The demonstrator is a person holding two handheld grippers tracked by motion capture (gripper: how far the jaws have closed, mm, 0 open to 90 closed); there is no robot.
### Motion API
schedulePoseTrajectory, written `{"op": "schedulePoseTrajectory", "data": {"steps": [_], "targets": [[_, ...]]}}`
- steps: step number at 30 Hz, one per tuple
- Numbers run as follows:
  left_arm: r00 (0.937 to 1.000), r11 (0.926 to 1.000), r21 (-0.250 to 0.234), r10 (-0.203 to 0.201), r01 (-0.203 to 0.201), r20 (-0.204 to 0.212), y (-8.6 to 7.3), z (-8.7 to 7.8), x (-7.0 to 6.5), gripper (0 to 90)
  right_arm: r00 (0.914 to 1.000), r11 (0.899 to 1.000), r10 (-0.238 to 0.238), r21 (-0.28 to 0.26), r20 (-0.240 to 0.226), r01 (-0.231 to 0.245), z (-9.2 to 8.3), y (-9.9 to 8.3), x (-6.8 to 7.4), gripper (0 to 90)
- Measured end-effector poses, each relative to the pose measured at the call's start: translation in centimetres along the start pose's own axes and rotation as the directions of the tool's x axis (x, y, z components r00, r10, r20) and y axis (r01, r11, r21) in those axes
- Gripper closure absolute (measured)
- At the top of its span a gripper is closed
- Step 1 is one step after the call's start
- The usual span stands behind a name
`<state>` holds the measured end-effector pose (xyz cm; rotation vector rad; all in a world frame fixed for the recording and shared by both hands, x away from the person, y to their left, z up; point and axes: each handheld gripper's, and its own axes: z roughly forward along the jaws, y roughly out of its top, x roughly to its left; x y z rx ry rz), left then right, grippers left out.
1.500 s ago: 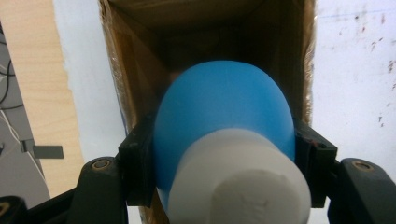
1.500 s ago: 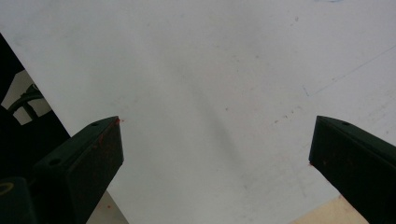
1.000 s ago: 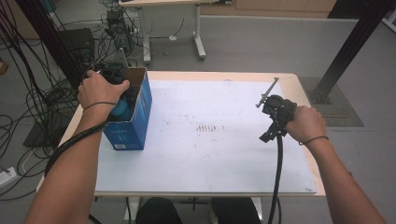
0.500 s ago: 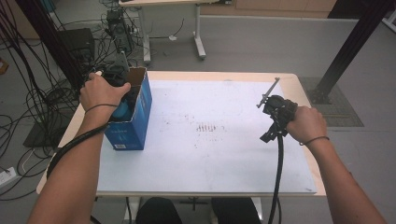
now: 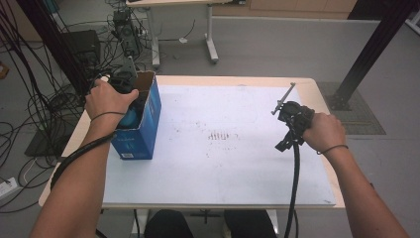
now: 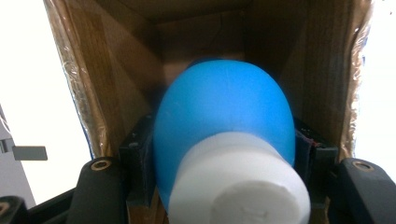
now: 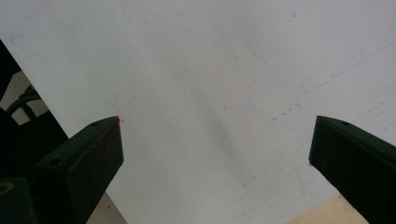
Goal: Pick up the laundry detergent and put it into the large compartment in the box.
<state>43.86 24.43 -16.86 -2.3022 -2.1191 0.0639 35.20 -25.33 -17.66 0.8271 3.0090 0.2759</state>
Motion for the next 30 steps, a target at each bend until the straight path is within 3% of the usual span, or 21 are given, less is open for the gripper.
{"op": "schedulePoseTrajectory", "data": {"steps": [30], "targets": [[0.9998, 0.9999, -0.007, -0.015, 0.015, 0.014, -0.23, 0.15, 0.62, 37.5, 1.0000, 1.000, -0.001, 0.001, -0.002, 0.001, 0.23, 0.04, -0.05, 2.9]]}}
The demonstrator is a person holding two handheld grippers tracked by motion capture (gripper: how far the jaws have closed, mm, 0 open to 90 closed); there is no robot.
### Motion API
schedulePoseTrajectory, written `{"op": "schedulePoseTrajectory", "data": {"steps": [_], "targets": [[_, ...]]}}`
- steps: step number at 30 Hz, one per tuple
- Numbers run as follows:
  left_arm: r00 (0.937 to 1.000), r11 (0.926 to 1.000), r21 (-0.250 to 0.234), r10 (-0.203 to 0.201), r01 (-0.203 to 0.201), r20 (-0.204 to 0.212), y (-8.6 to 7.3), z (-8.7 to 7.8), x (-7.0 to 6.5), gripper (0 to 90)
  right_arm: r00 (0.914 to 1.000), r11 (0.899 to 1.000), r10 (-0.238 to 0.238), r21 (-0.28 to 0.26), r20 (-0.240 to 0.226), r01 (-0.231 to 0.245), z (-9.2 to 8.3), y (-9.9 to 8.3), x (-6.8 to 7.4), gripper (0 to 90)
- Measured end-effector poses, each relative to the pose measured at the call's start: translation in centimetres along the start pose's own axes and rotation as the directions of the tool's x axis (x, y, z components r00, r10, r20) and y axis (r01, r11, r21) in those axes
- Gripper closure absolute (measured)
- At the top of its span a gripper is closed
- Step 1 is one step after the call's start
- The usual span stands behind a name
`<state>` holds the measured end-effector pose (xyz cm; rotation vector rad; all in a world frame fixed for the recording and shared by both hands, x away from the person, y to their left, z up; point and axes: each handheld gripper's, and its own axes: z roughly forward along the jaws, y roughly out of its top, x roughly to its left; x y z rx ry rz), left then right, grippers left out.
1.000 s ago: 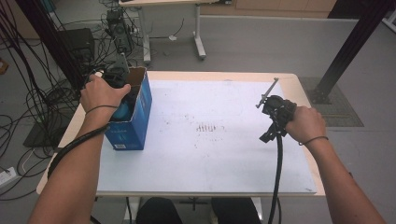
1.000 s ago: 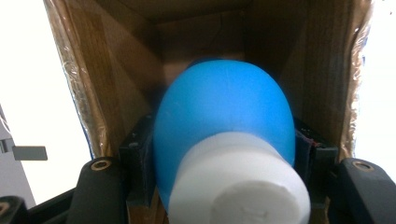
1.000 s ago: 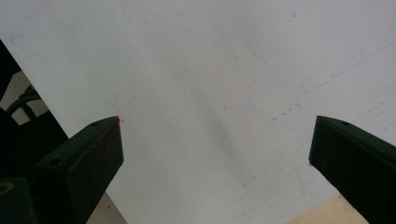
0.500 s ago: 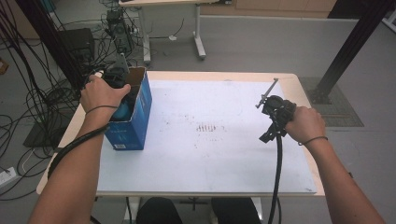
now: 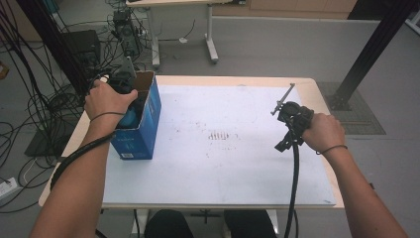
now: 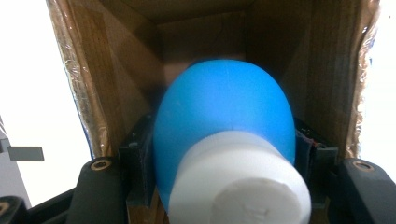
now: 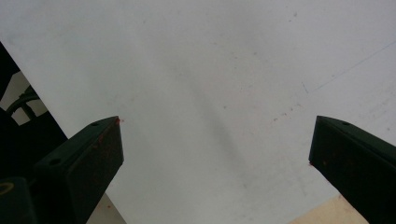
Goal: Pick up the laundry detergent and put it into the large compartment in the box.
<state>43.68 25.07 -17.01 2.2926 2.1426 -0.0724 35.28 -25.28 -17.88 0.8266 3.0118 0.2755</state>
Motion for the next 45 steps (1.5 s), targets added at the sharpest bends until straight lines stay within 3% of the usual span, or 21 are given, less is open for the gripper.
{"op": "schedulePoseTrajectory", "data": {"steps": [45], "targets": [[0.9999, 1.0000, 0.003, -0.004, 0.004, -0.012, 0.16, 0.03, -0.45, 37.5, 1.0000, 1.000, 0.008, -0.009, 0.000, -0.008, 0.12, -0.36, -0.05, 2.9]]}}
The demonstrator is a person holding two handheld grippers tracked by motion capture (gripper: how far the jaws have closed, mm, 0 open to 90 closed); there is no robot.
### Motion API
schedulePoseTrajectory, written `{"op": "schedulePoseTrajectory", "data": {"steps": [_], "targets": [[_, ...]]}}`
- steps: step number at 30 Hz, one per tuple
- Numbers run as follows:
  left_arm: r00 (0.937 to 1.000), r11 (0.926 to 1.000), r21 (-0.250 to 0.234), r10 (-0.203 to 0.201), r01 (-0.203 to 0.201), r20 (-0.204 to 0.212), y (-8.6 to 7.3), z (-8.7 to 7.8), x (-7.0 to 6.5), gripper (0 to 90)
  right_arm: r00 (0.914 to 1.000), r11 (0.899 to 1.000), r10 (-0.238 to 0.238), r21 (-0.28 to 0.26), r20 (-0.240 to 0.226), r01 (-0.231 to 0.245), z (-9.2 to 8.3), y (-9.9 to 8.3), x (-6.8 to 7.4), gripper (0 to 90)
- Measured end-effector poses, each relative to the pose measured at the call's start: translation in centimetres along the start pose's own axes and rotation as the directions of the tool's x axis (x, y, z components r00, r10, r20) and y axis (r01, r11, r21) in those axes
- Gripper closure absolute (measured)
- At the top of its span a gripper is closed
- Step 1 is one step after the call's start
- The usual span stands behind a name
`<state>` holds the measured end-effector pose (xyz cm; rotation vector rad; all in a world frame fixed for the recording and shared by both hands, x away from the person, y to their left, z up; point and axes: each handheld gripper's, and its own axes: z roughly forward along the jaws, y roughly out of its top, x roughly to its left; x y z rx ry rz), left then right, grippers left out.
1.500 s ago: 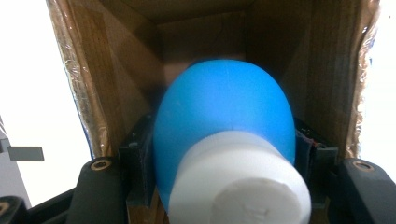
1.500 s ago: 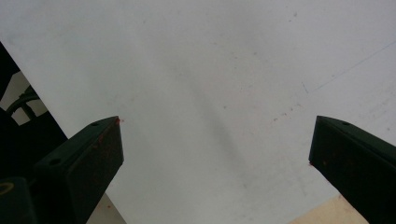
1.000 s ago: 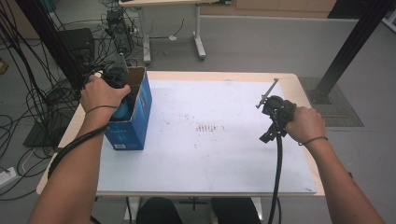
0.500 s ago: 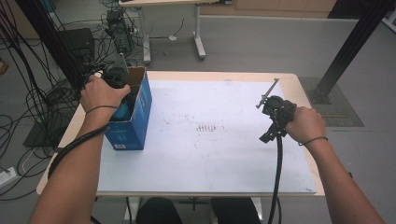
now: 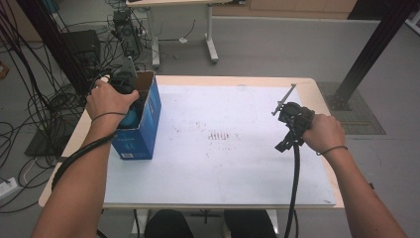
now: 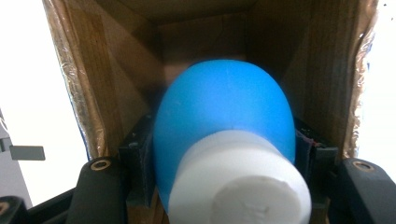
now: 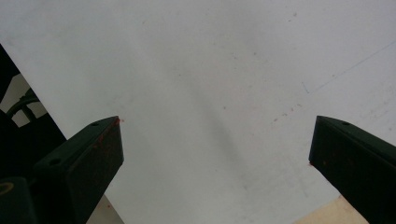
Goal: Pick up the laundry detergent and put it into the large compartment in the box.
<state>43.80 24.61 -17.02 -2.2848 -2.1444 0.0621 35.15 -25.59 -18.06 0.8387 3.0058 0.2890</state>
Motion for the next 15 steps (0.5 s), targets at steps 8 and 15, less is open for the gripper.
{"op": "schedulePoseTrajectory", "data": {"steps": [8, 15], "targets": [[1.0000, 1.0000, -0.003, -0.002, 0.002, 0.001, -0.04, 0.01, 0.08, 37.5, 1.0000, 1.000, -0.003, -0.002, 0.002, 0.003, -0.13, 0.07, 0.04, 2.9], [1.0000, 1.0000, -0.005, -0.004, 0.004, 0.004, -0.14, 0.00, 0.18, 37.6, 1.0000, 1.000, -0.005, -0.002, 0.003, 0.005, -0.09, 0.15, 0.11, 2.9]]}}
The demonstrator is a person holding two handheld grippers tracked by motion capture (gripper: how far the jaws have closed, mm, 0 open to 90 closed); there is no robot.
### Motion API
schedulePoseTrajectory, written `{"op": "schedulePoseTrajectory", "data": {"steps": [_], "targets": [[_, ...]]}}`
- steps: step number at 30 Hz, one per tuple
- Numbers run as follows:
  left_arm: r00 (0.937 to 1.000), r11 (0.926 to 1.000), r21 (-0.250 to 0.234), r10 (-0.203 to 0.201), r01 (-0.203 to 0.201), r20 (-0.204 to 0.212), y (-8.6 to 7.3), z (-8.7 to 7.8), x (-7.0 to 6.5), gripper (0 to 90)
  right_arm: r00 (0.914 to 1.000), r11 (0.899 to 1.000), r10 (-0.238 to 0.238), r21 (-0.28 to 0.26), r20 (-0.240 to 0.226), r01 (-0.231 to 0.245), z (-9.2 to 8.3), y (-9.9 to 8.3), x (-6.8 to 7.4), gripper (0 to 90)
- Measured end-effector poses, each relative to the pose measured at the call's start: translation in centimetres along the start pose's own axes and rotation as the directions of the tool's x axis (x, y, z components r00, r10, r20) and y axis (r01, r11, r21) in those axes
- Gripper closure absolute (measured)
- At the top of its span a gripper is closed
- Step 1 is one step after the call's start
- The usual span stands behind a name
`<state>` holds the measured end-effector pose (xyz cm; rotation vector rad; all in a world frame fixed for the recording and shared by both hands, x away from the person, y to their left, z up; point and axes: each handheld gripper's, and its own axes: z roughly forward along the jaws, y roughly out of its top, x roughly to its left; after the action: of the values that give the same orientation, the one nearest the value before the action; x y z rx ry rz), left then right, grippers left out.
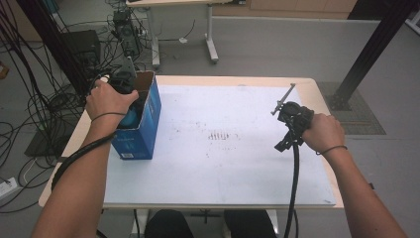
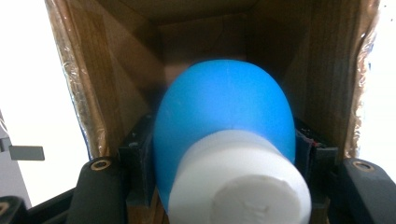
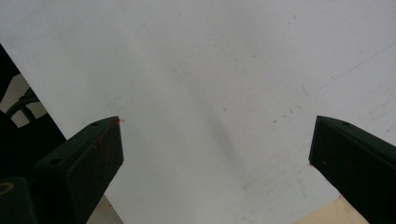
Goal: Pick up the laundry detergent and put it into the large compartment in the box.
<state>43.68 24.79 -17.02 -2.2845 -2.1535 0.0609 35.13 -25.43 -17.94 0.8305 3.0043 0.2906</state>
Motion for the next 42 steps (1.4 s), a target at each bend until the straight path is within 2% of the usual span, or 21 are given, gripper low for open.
{"op": "schedulePoseTrajectory", "data": {"steps": [42], "targets": [[1.0000, 1.0000, 0.003, -0.005, 0.005, 0.002, 0.15, 0.04, 0.14, 37.6, 1.0000, 1.000, 0.003, 0.002, 0.002, -0.003, -0.16, -0.05, -0.01, 2.9]]}}
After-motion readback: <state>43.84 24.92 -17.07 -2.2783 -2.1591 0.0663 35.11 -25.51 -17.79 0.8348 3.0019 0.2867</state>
